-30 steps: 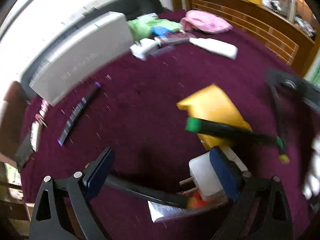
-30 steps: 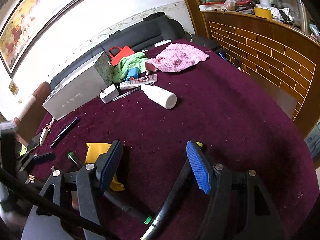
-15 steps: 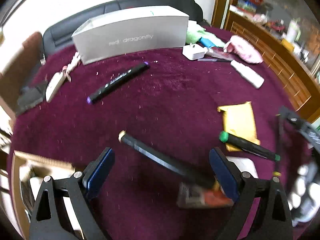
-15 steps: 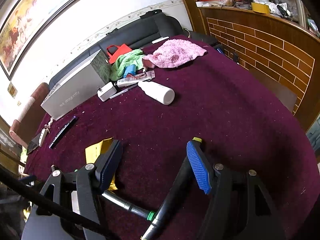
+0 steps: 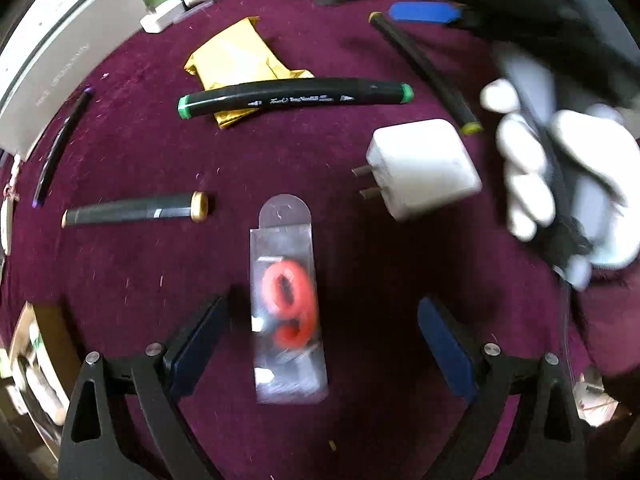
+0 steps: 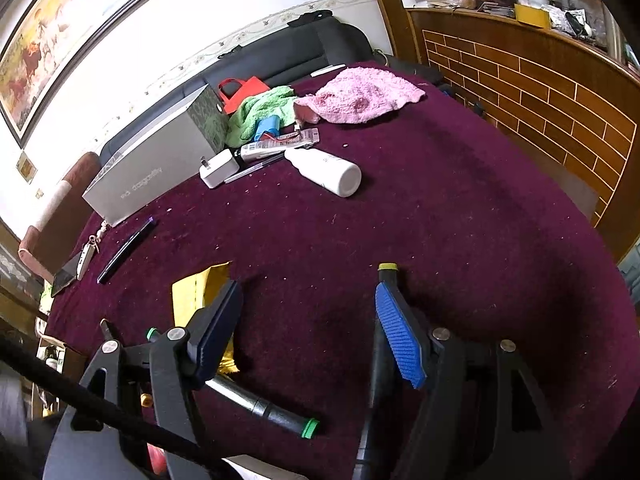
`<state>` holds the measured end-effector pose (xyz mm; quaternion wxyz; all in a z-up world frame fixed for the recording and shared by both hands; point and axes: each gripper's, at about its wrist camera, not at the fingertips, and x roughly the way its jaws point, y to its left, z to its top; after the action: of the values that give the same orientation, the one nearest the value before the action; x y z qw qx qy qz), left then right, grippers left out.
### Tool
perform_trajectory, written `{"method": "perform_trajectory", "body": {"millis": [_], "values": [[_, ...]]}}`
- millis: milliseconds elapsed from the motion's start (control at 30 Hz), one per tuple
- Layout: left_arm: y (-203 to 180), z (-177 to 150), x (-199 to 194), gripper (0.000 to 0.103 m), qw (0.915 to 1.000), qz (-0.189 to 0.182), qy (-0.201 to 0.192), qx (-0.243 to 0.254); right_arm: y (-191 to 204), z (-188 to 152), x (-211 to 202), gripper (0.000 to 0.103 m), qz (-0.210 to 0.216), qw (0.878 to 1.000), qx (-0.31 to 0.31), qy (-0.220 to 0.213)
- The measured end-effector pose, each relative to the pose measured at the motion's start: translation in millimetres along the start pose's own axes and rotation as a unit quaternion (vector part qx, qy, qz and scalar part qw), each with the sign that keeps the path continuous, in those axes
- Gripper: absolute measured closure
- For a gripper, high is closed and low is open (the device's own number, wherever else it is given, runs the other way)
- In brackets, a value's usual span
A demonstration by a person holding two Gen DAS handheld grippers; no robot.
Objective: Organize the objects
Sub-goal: 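Grasp a black marker with the left tool and lift it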
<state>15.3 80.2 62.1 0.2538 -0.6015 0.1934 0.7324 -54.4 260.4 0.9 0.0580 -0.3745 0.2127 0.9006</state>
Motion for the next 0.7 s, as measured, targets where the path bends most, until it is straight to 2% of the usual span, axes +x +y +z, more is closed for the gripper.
{"method": "perform_trajectory", "body": {"millis": [67,100,167,200,267,333,400,500,567,633,700], "values": [[18,-6,-24,0.011,0.9973,-0.016,-0.048,-0.054,1,-1,1,0.035,0.001,1.0,-0.001,0.002],[33,-8,-39,0.011,0.9923,0.0,-0.086,-0.09,2,-2,1,0.035,0.001,1.0,-0.001,0.003],[57,-8,-55,0.01,0.9812,0.051,-0.129,-0.134,2,-3,2,0.035,0.001,1.0,-0.001,0.005],[70,-5,-60,0.01,0.9753,0.085,-0.148,-0.14,2,-3,2,0.035,0.002,1.0,0.0,0.007],[89,2,-62,0.01,0.9678,0.127,-0.175,-0.129,2,-4,3,0.035,0.001,1.0,0.001,0.009],[106,7,-59,0.009,0.9606,0.146,-0.193,-0.136,1,-4,4,0.035,0.0,1.0,0.003,0.011],[132,21,-50,0.009,0.9589,0.12,-0.186,-0.177,0,-3,3,0.035,0.001,1.0,0.005,0.011],[151,32,-33,0.01,0.9513,0.049,-0.179,-0.246,2,-3,4,0.035,-0.003,1.0,0.0,0.011],[150,46,-21,0.01,0.9562,0.09,-0.149,-0.236,3,-4,7,0.034,-0.006,1.0,-0.003,0.014],[134,55,-11,0.009,0.9627,0.158,-0.122,-0.183,5,-4,8,0.034,-0.008,1.0,-0.008,0.014],[115,57,5,0.009,0.9694,0.193,-0.082,-0.127,7,-5,9,0.034,-0.009,1.0,-0.013,0.016]]}}
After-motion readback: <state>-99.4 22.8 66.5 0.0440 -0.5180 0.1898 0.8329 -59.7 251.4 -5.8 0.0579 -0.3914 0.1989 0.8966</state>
